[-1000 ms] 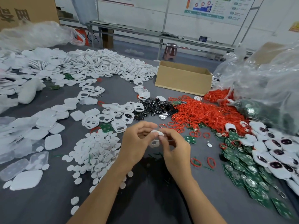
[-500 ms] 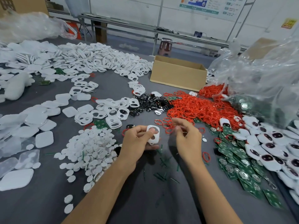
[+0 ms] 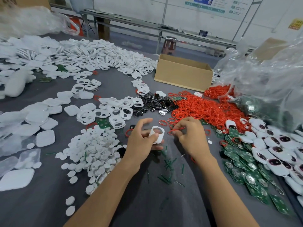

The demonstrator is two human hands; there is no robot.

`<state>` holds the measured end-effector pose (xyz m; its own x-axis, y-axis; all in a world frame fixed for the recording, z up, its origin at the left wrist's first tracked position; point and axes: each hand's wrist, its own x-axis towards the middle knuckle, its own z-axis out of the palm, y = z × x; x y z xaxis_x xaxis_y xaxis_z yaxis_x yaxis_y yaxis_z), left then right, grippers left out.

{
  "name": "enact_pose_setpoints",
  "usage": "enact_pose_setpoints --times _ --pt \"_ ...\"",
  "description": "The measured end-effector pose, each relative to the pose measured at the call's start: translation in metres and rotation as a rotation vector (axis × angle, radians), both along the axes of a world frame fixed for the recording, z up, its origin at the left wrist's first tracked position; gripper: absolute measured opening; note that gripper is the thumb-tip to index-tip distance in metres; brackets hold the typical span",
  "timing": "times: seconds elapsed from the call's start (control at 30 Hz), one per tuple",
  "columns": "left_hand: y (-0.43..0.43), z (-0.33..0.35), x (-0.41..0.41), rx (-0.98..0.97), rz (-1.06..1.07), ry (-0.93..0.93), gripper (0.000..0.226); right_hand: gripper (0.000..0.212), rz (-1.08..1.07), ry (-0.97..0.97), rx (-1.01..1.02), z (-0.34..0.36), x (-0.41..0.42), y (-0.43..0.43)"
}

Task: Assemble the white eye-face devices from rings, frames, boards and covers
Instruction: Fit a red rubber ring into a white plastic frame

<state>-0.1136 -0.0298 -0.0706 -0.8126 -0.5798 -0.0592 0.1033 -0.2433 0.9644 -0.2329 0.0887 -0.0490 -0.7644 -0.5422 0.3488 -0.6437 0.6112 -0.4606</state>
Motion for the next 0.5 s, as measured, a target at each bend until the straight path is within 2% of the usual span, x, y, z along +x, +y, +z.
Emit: enact_pose_setpoints --times 0.13,0.3,0.5 --pt "0.005 0.001 -0.001 -0.137 0.029 -0.004 0.032 0.012 0.162 -0.051 -0.267 0.006 0.014 -0.002" --pt "0.004 0.001 0.000 -0.217 0.122 0.055 0.010 0.008 0.236 -0.027 -0.357 0.011 0.021 -0.006" --pt "0.005 0.006 0.001 -0.214 0.141 0.085 0.020 0.013 0.286 -0.078 -0.392 0.012 0.026 -0.007"
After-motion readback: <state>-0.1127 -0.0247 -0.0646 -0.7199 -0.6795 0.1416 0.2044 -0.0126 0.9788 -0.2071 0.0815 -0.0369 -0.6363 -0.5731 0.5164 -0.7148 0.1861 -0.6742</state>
